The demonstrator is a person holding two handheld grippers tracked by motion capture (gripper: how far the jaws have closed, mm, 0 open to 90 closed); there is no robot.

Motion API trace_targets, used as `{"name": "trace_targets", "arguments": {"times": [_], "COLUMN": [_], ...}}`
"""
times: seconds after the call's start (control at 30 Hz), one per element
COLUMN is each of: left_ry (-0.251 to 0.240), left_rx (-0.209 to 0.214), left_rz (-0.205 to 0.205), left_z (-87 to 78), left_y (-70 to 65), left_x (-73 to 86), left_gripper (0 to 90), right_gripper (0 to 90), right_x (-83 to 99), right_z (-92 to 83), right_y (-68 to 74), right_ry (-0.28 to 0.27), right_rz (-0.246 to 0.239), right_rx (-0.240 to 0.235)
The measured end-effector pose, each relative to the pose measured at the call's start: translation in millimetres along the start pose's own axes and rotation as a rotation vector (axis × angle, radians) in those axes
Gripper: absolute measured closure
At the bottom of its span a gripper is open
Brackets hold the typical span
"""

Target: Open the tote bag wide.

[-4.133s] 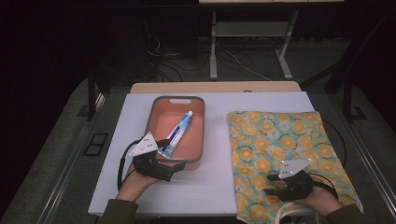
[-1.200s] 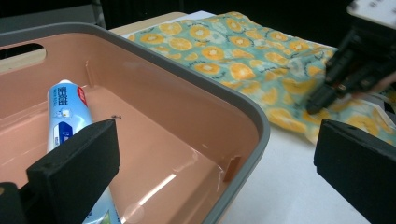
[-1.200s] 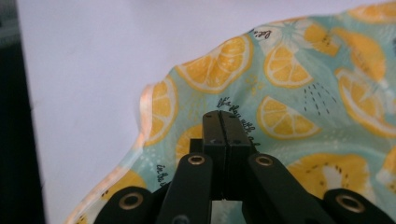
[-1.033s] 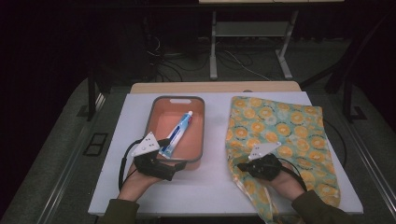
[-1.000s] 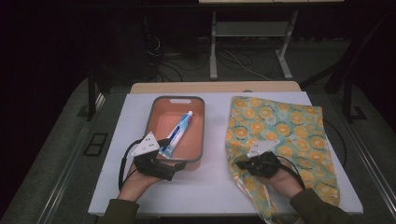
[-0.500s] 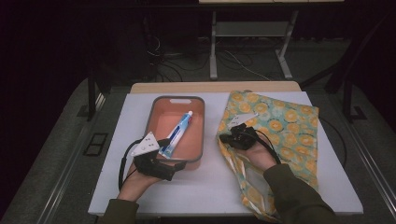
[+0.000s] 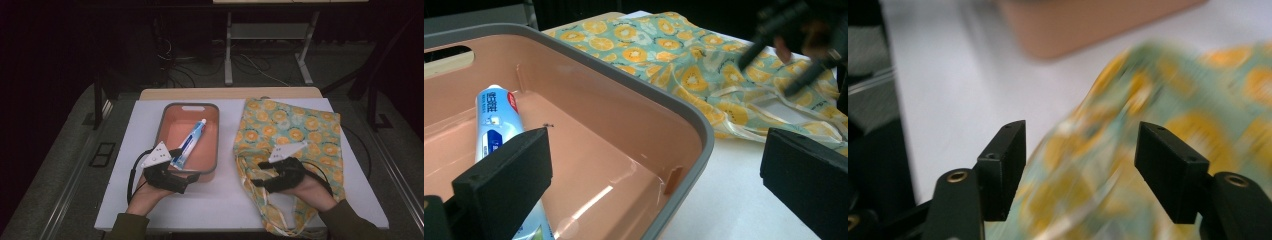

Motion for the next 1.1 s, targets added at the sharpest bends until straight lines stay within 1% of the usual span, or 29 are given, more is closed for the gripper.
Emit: {"name": "trace_targets", "arguments": {"times": [0.03,0.1,0.13,0.17,0.2,0.23,0.27,0.3,0.33,0.37,0.43,0.47,0.5,0.53,0.57,0.6,0.63,0.67,0.7,0.73,0.77,0.83,0.9,0.97,1.03,1.07,1.1], "left_ry": [0.001,-0.002,-0.001,-0.001,-0.001,-0.001,0.0,0.0,0.0,0.0,0.0,0.0,0.001,0.001,0.0,0.0,0.0,-0.001,0.0,0.002,0.002,0.002,0.003,0.002,0.002,0.002,0.002], "left_rx": [0.0,0.001,0.002,0.002,0.002,0.001,0.001,0.001,0.0,0.0,-0.001,-0.001,-0.001,0.0,-0.001,-0.001,-0.002,-0.001,-0.002,-0.002,-0.003,-0.003,-0.003,-0.004,-0.004,-0.004,-0.004], "left_rz": [-0.001,-0.001,-0.001,-0.001,0.0,0.0,0.0,0.0,0.001,0.001,0.001,0.001,0.002,0.002,0.002,0.002,0.002,0.002,0.002,0.003,0.003,0.003,0.003,0.004,0.003,0.002,0.001], "left_z": [-0.1,0.0,-0.1,-0.1,0.0,0.0,0.0,0.0,0.0,0.1,0.2,0.2,0.1,0.1,0.2,0.2,0.3,0.3,0.3,0.3,0.3,0.4,0.5,0.8,0.8,0.7,0.7], "left_y": [0.0,0.1,0.1,0.1,0.0,0.0,-0.1,-0.1,-0.2,-0.2,-0.3,-0.3,-0.4,-0.4,-0.2,-0.2,-0.1,-0.2,-0.3,-0.3,-0.2,-0.1,0.0,-0.1,0.0,0.0,0.0], "left_x": [0.0,0.0,0.0,0.0,0.1,0.1,0.1,0.1,0.2,0.2,0.2,0.2,0.3,0.3,0.3,0.3,0.2,0.2,0.3,0.3,0.3,0.2,0.2,0.2,0.1,0.1,0.1], "left_gripper": [0.0,0.0,0.0,0.0,0.0,0.0,0.0,0.0,0.0,0.0,0.0,0.0,0.0,0.0,0.0,0.0,0.0,0.0,0.0,0.0,0.0,0.0,0.0,0.0,0.0,0.0,0.0], "right_gripper": [34.2,29.8,27.7,27.7,23.6,20.7,19.0,19.0,18.3,18.3,24.1,26.3,31.4,31.4,48.7,58.0,58.0,67.5,82.6,82.6,88.0,89.1,89.1,89.3,89.4,89.4,89.4], "right_x": [8.7,26.1,34.3,34.3,48.6,54.9,60.4,60.4,67.7,67.7,72.9,74.3,74.3,74.3,73.2,73.2,73.2,73.2,72.7,72.7,71.8,65.6,56.8,45.1,32.7,32.7,26.0], "right_z": [-0.6,-0.6,-0.2,-0.2,1.3,3.1,4.5,4.5,6.7,6.7,10.9,12.5,12.2,12.2,10.0,9.1,9.1,8.3,8.5,8.5,9.2,12.7,16.3,20.0,26.1,26.1,29.4], "right_y": [5.6,13.9,18.2,18.2,26.5,30.9,35.0,35.0,41.3,41.3,46.9,47.8,47.8,47.8,45.1,42.7,42.7,40.6,38.5,38.5,37.3,34.2,30.1,23.2,13.9,13.9,9.0], "right_ry": [0.015,0.042,0.054,0.054,0.075,0.09,0.107,0.107,0.124,0.124,0.15,0.158,0.165,0.165,0.158,0.152,0.152,0.148,0.142,0.142,0.14,0.136,0.125,0.099,0.078,0.078,0.068], "right_rz": [-0.002,-0.008,-0.002,-0.002,-0.005,-0.01,-0.013,-0.013,-0.022,-0.022,-0.053,-0.086,-0.108,-0.108,-0.101,-0.093,-0.093,-0.096,-0.104,-0.104,-0.107,-0.105,-0.106,-0.087,-0.065,-0.065,-0.055], "right_rx": [-0.013,-0.021,-0.031,-0.031,-0.042,-0.052,-0.055,-0.055,-0.062,-0.062,-0.069,-0.058,-0.039,-0.039,-0.028,-0.02,-0.02,-0.015,-0.021,-0.021,-0.018,-0.042,-0.038,-0.035,-0.02,-0.02,-0.016]}}
Point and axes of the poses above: each handheld gripper's, and its own axes: z roughly forward along the jaws, x roughly out of its underside, y roughly to its left, the point moved 7 cm from there along z, roughly forward along the jaws, and after that the axes turned 7 degrees about -z, right-handed, at the moved point
